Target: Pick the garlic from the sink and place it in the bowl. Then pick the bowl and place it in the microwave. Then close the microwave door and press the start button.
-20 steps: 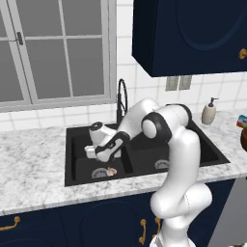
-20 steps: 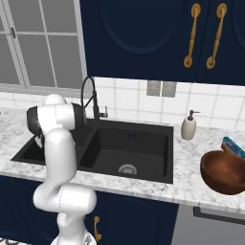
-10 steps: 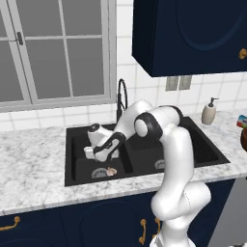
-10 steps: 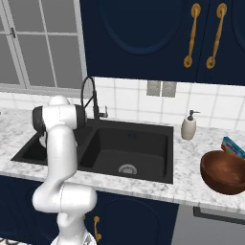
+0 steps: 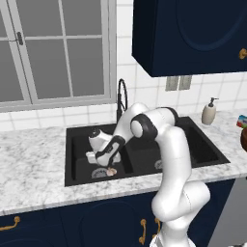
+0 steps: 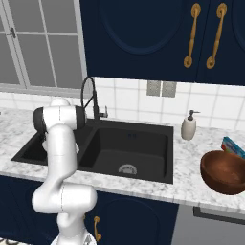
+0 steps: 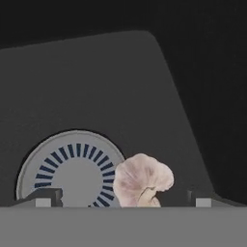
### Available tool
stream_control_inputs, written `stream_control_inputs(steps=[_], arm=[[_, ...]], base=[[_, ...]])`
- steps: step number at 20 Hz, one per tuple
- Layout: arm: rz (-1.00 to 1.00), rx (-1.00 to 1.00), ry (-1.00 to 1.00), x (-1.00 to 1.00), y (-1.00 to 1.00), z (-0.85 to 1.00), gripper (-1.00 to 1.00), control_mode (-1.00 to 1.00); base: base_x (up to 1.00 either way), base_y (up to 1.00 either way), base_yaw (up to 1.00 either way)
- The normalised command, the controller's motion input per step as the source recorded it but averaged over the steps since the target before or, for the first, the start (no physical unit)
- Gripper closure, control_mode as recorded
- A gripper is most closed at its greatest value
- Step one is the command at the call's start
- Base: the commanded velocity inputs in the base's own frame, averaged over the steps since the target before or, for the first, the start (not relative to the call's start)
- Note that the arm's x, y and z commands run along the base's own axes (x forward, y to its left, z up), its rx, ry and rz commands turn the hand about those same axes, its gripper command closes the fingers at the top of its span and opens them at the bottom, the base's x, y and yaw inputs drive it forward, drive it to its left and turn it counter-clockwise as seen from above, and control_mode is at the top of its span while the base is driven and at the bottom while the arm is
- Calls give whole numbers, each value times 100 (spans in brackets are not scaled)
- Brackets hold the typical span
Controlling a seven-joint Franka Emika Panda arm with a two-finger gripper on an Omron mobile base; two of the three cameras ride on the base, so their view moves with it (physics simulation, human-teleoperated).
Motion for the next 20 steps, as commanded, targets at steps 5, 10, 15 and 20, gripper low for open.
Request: stream_control_inputs(steps=[5,10,15,20], arm=[[-6,0,4,-11,-7,-15,-100,-100],[-5,0,3,-24,-14,-6,-100,-100],[-4,0,0,-10,-19,-8,-100,-100],[0,-2,0,2,-10,-31,-100,-100]], base=[[0,0,0],[0,0,0],[0,0,0],[0,0,0]])
